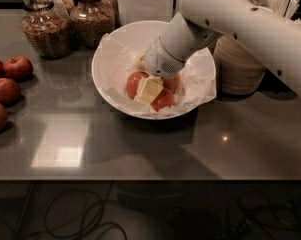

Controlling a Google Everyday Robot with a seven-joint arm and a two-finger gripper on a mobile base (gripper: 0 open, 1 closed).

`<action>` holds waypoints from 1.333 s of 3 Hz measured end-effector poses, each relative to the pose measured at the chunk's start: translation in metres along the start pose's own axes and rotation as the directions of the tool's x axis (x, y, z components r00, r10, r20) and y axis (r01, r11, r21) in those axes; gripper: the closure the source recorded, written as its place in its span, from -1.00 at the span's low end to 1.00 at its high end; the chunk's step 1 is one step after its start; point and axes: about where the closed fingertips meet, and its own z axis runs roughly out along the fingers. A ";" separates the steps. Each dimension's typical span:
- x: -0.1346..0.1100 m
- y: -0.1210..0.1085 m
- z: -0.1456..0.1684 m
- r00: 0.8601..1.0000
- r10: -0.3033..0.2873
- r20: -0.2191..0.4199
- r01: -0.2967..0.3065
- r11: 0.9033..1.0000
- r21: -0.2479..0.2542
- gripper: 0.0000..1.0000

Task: Pick apple from white bowl

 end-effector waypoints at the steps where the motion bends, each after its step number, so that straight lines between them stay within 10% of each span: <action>1: 0.009 -0.006 -0.001 1.000 0.017 -0.016 -0.017 1.000 0.019 -0.64; 4: 0.009 -0.006 -0.001 1.000 0.019 -0.018 -0.019 1.000 0.020 0.61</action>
Offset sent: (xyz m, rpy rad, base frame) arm 0.0054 -0.0066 -0.0027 -0.0111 -0.0045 -0.0231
